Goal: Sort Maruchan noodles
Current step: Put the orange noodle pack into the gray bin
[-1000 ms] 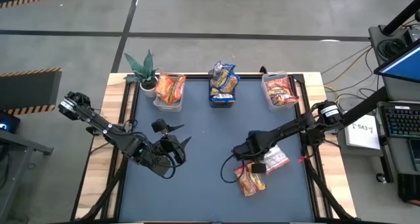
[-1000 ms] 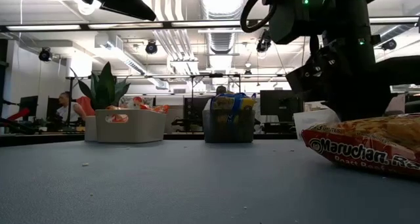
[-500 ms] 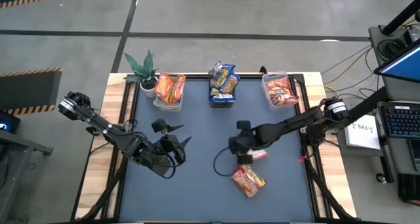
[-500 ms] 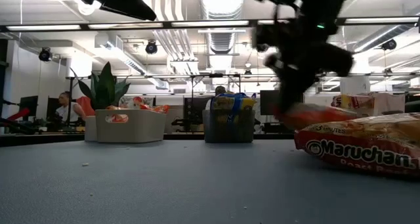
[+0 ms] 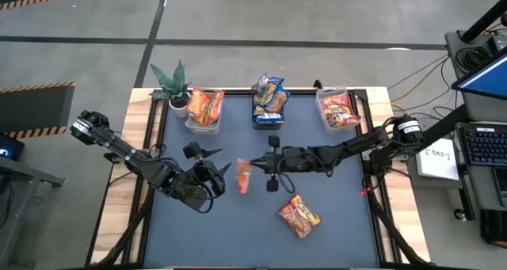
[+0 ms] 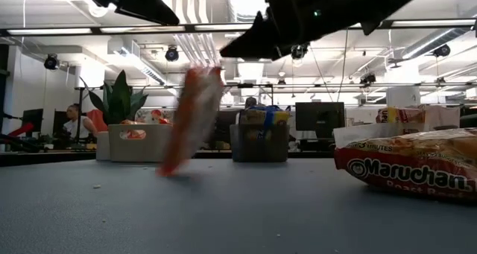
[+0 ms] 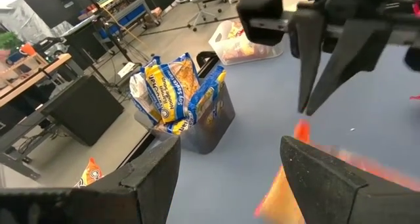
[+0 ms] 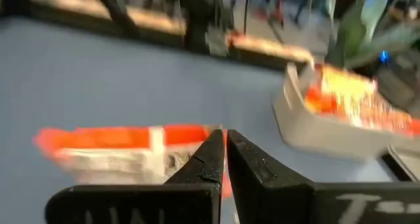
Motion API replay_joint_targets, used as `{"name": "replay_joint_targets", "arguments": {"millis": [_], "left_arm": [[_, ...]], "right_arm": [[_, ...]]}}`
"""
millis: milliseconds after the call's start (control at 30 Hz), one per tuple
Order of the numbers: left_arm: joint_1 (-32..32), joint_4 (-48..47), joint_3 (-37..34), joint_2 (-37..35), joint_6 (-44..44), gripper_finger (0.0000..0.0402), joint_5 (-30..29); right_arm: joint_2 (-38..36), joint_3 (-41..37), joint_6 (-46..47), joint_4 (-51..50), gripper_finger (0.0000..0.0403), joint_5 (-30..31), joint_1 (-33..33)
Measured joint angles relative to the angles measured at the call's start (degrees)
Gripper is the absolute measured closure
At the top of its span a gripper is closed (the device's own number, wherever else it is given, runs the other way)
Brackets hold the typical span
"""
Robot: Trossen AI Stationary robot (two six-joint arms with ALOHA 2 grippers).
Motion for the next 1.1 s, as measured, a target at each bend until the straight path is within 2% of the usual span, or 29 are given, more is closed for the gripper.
{"name": "replay_joint_targets", "arguments": {"millis": [100, 367, 1100], "left_arm": [[0.4, 0.0, 0.0, 0.0, -0.2, 0.0157, 0.0], [1.5, 0.0, 0.0, 0.0, -0.2, 0.0157, 0.0], [2.9, 0.2, 0.0, 0.0, -0.2, 0.0157, 0.0]], "right_arm": [[0.0, -2.2, 0.0, 5.0, 0.0394, -0.5, -0.2], [0.0, -6.6, 3.7, 5.1, 0.0394, -0.4, -0.7], [0.1, -6.7, 3.5, 5.8, 0.0394, -0.4, -0.7]]}}
